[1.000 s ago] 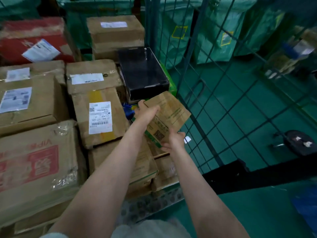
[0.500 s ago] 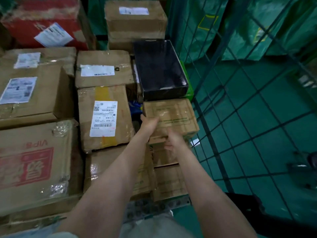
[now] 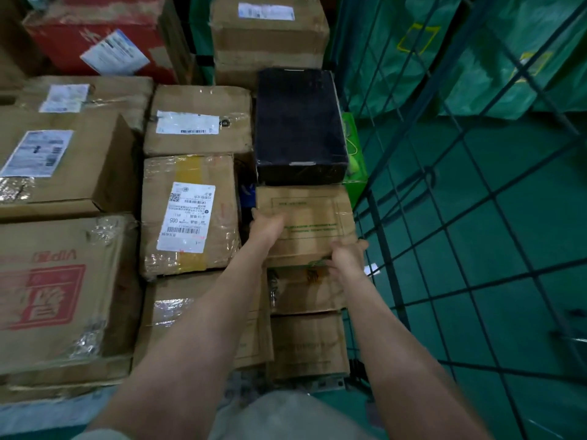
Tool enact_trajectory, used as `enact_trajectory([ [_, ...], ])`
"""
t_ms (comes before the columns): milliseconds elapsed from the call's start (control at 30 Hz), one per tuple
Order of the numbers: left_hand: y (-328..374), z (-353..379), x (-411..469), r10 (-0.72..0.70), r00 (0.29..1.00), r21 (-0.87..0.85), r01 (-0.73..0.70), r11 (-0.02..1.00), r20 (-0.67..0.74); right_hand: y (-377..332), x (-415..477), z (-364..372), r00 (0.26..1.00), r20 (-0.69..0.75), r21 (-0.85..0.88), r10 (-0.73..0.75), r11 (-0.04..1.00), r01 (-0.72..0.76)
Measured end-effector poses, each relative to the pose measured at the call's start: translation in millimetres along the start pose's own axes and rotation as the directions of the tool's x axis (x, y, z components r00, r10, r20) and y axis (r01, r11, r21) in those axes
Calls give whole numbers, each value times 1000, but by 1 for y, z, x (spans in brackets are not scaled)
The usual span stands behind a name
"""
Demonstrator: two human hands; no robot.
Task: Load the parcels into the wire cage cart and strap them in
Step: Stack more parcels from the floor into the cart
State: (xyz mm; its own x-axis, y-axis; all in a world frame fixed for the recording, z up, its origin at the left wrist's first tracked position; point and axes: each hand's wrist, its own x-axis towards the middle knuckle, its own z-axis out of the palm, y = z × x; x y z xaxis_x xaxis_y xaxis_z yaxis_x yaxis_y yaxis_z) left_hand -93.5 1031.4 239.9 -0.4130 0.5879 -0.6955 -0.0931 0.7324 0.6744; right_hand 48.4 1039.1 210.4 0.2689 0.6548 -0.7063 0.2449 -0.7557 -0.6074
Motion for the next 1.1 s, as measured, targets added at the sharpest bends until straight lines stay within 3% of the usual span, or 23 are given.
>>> enact_trajectory([
  [100,-1,4,-4,-5,1000,-4,4,1000,-21,1,-6,-11,999,-17,-53,-29,998,28],
  [167,-1,5,-9,12,999,-11,-13,1000,-30,1,-10,-15,991,-106,-56,-78,996,72],
  [233,-2,5,-16,29,999,-7,-30,1000,-40,-1,-18,-18,979,-162,-1,-120,993,122],
  [333,0,0,-25,75,995,-9,-76,997,-58,-7,-25,-16,969,-127,75,-213,972,223],
  [433,1,-6,-34,116,989,-20,-118,993,-92,-16,-35,-8,945,-61,11,-321,946,323],
  [600,-7,-24,-64,195,972,-78,-207,975,-133,-11,-55,24,922,133,29,-364,931,364],
  [833,-39,-76,-105,153,967,-193,-192,962,-203,6,-103,76,853,424,119,-304,952,281],
  [1100,-90,-156,-148,132,913,-302,-260,917,-385,23,-185,122,748,587,123,-310,947,296],
])
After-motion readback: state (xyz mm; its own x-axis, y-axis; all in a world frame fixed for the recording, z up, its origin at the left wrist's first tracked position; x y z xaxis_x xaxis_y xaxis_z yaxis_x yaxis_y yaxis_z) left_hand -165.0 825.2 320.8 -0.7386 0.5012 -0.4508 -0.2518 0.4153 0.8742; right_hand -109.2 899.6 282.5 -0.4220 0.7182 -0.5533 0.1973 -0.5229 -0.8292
